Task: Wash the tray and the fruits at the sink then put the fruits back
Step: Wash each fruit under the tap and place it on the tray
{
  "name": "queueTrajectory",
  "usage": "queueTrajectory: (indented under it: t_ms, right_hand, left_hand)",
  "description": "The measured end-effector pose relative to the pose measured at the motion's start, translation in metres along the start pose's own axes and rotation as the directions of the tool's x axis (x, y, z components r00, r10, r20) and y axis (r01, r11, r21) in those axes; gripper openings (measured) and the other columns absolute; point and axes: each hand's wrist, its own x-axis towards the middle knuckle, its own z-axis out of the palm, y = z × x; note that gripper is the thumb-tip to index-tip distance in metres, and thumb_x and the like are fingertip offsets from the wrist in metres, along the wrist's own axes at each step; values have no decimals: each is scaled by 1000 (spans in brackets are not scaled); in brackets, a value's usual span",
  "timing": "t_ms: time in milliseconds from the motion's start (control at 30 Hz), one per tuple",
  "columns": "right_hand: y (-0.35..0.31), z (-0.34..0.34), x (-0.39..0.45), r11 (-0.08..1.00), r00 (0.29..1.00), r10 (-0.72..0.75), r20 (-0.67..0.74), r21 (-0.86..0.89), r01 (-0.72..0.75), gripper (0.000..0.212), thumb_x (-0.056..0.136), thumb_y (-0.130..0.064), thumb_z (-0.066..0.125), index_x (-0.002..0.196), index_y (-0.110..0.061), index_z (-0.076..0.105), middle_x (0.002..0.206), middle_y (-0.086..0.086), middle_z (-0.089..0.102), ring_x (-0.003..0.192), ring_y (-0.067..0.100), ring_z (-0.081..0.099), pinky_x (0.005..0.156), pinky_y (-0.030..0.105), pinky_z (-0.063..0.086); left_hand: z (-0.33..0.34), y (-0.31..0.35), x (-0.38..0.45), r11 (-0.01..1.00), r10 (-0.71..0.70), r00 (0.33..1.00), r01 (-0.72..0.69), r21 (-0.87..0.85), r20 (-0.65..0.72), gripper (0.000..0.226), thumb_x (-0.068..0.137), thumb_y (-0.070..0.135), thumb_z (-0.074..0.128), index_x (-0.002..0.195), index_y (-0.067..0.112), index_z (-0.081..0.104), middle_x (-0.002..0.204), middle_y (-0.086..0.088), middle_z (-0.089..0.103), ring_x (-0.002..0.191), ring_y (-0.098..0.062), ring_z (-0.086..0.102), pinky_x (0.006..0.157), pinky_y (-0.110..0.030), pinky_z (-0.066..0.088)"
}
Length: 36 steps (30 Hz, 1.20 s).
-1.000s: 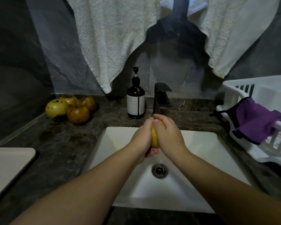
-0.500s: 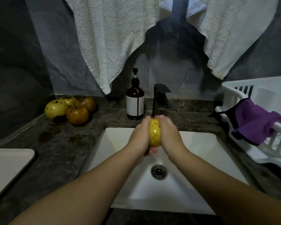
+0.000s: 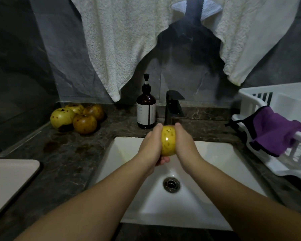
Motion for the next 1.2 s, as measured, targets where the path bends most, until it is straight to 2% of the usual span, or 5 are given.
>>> queueTrajectory:
  t_ms: [133, 300, 433, 900, 1200]
  right_hand:
    - [8, 6, -8, 876, 943, -326, 64, -356, 327, 37, 94, -47, 40, 115, -40, 70, 110, -23, 61, 100, -2, 57, 78, 22, 43]
    - [4, 4, -2, 991, 986, 135, 97, -20, -134, 34, 104, -49, 42, 125, -33, 63, 118, 3, 67, 100, 21, 65, 86, 37, 58]
    - [21, 8, -13, 946, 978, -19, 207, -312, 84, 74, 98, -52, 57, 160, -41, 18, 154, 1, 34, 124, 15, 49, 91, 24, 41]
    - [8, -9, -1, 999, 995, -31, 95, 34, 28, 18, 103, -40, 53, 101, -42, 71, 115, -3, 69, 106, 16, 66, 87, 38, 56]
    - [5, -6, -5, 993, 993, -12, 120, -113, 25, 25, 105, -37, 45, 107, -37, 70, 123, -2, 65, 110, 18, 61, 97, 40, 50]
  left_hand:
    - [-1, -6, -4, 998, -64, 994, 62, 27, 88, 65, 89, 78, 36, 110, 23, 64, 63, -7, 65, 47, -16, 59, 47, -25, 44]
    - [-2, -6, -1, 998, -41, 999, 41, -50, 4, 60, 90, 81, 43, 116, 29, 59, 85, -12, 72, 55, -20, 68, 55, -29, 54]
    - [-7, -1, -9, 894, -150, 974, 206, -398, 167, 66, 97, 74, 47, 129, 19, 64, 106, -13, 79, 82, -24, 80, 59, -35, 63]
    - [-8, 3, -12, 930, -123, 944, 218, -297, 307, 46, 91, 44, 74, 129, 18, 66, 122, -17, 73, 119, -33, 69, 107, -49, 52]
    - [-7, 0, -17, 959, -179, 938, 234, -162, 297, 64, 83, 67, 71, 129, 23, 67, 110, -17, 74, 97, -32, 74, 69, -36, 65]
